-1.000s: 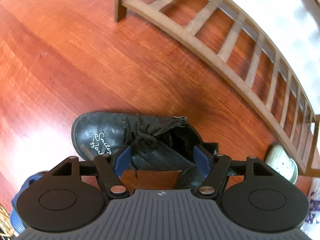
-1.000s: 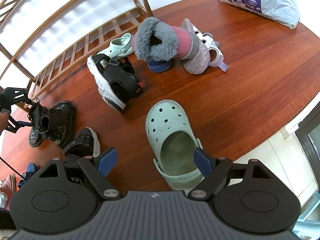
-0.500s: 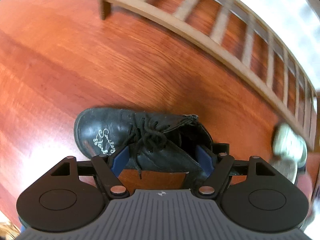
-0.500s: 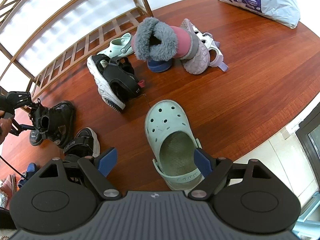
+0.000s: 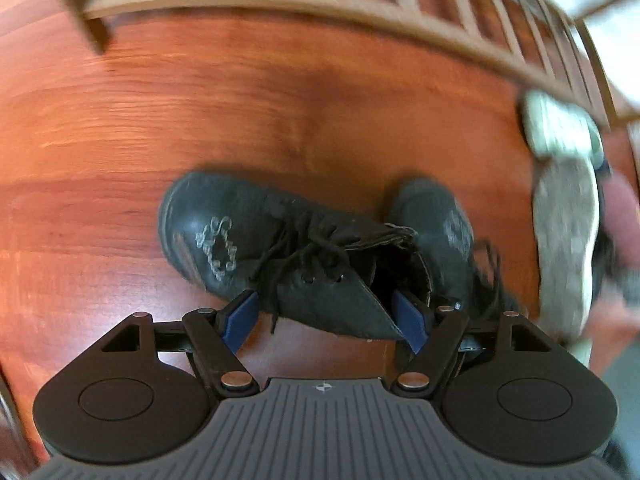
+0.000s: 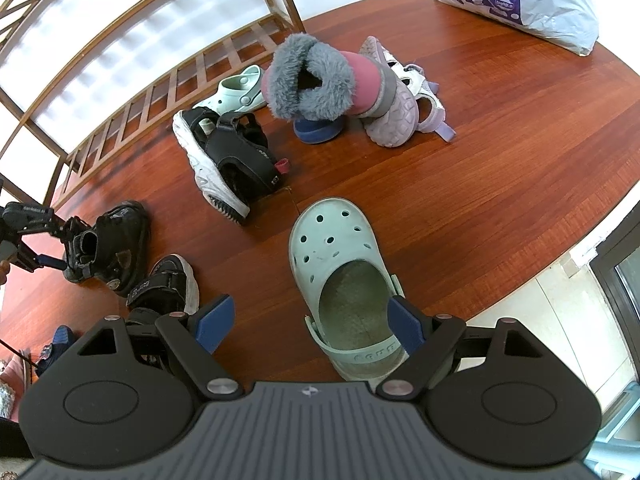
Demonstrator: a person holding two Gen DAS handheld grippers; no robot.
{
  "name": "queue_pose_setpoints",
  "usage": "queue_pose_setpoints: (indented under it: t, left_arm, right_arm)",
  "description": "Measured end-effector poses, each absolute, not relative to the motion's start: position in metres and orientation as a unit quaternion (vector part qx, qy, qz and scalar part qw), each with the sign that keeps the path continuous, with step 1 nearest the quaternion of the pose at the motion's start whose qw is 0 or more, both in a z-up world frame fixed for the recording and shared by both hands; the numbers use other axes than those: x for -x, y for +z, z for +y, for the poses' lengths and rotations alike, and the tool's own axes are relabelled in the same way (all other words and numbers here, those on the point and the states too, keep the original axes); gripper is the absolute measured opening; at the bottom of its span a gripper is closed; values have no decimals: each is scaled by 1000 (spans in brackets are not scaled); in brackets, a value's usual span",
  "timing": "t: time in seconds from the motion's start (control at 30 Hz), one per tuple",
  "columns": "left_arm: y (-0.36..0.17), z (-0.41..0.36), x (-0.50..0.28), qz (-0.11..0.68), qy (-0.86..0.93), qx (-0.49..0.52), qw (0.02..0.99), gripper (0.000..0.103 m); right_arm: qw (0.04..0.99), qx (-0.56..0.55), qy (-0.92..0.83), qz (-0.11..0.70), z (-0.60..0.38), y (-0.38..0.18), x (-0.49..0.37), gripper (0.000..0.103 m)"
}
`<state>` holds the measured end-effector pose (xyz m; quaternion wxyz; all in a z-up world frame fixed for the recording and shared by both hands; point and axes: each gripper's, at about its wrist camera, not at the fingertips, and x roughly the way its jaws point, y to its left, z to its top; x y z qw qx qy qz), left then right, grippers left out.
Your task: Organize scattered shoes
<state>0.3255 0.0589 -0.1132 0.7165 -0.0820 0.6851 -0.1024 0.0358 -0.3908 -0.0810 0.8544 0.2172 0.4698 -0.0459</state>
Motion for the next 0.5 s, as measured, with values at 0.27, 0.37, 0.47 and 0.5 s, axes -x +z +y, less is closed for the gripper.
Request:
queue_pose_setpoints:
  t: [0.27, 0.37, 0.47, 0.5]
  left_arm:
    - [-112, 58, -307, 695, -163, -8, 700, 76]
    - [-113, 64, -303, 699, -174, -20, 694, 77]
    - [-115, 69, -301, 704, -179, -25, 687, 77]
    - [-116, 70, -300, 705, -178, -25, 686, 77]
  right_arm:
    - [855, -214, -43, 471, -389, -80, -40, 88]
    - [855, -213, -41, 472, -388, -80, -42, 88]
    - [855, -211, -40, 472, -388, -79, -44, 88]
    - [855, -211, -40, 472, -388, -79, -44, 88]
